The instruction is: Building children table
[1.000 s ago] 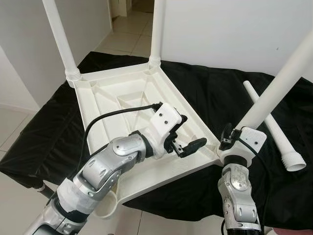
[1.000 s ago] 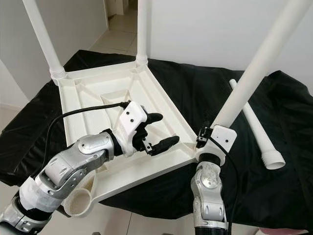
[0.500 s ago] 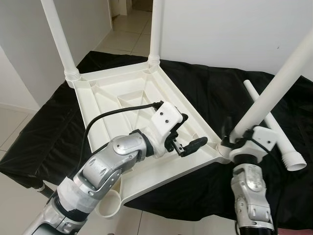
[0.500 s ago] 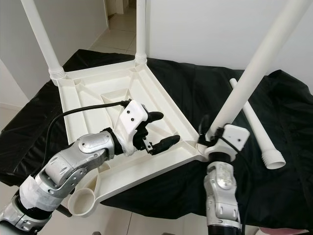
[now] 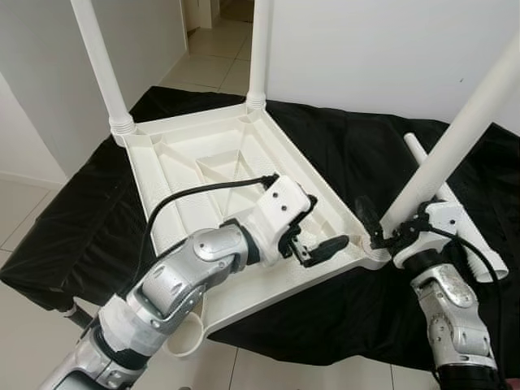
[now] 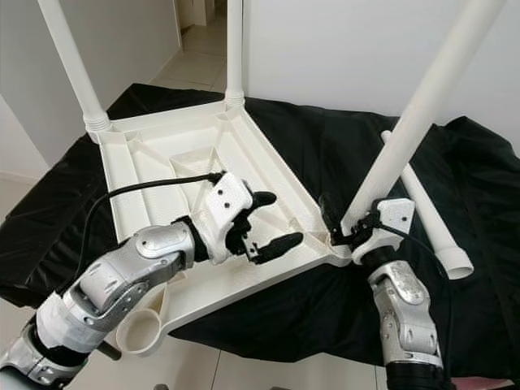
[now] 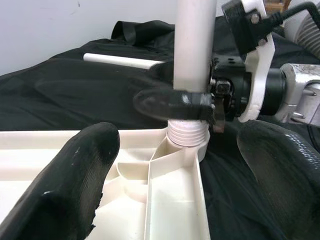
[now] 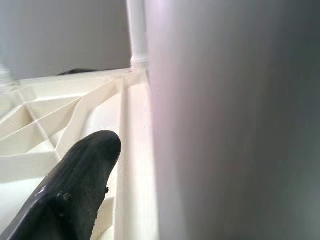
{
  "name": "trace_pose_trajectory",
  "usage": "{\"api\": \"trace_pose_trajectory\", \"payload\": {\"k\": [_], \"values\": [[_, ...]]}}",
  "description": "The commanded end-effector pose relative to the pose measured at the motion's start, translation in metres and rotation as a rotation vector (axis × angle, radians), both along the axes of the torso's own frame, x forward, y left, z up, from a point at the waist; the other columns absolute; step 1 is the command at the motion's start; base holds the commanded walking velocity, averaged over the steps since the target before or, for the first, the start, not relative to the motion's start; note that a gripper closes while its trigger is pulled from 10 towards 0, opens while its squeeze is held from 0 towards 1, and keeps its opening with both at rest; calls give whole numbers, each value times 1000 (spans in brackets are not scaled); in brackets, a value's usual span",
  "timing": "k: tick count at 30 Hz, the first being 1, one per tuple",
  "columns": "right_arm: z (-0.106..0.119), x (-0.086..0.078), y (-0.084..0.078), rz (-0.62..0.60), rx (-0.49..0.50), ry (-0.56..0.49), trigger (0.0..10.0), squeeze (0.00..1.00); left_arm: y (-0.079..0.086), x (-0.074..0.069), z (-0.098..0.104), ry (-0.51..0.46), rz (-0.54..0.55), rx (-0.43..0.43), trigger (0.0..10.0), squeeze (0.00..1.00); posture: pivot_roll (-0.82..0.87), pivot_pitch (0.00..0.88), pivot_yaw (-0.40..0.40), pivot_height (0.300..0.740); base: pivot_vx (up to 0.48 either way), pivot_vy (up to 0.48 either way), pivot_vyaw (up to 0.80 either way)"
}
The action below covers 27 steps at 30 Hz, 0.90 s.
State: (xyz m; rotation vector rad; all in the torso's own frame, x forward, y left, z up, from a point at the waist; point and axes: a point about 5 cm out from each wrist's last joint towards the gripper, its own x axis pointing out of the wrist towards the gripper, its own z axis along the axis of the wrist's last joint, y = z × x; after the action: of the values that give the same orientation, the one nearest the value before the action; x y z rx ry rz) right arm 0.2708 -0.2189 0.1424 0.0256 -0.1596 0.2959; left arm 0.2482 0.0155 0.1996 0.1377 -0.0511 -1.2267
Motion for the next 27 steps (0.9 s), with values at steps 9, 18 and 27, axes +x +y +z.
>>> {"api": "trace_pose_trajectory", "payload": {"k": [9, 18, 27], "values": [[-1, 11, -10, 164, -95, 67, 8902, 0, -8, -1, -15, 53, -55, 92, 10000, 0, -72, 0, -16, 740, 0, 0, 0], [-7, 15, -23, 142, -129, 95, 0, 0, -10, 0, -14, 55, -39, 91, 10000, 0, -65, 0, -11, 740, 0, 0, 0], [-13, 11, -35, 94, -121, 117, 0, 0, -11, 2, -11, 44, -39, 88, 10000, 0, -72, 0, 0, 740, 0, 0, 0]]}}
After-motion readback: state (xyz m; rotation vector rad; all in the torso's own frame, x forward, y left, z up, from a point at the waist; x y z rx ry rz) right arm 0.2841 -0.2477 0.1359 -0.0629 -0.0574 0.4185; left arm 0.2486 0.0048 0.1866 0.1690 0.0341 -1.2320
